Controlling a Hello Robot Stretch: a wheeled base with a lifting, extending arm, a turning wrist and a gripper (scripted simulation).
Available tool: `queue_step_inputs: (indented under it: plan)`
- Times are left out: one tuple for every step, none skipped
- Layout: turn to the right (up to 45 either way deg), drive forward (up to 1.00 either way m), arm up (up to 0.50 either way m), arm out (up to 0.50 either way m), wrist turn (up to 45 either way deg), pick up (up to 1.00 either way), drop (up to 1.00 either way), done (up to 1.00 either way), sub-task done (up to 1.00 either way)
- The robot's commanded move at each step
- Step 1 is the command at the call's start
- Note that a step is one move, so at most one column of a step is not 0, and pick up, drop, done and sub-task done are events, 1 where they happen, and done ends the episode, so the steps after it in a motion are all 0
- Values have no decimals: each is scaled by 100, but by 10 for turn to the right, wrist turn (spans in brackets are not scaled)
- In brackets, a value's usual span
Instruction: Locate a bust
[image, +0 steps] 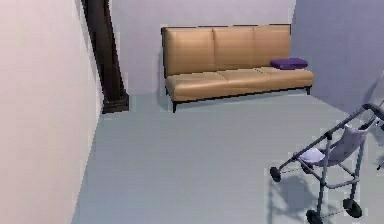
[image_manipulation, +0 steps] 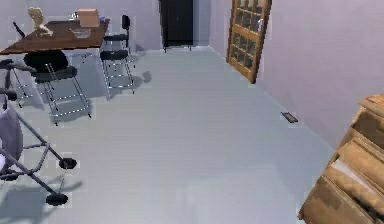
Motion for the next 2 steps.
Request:
queue_step_inputs:
  plan:
    - [0,100,0,0,0,0,0,0,0]
    - [-30,0,0,0,0,0,0,0,0]
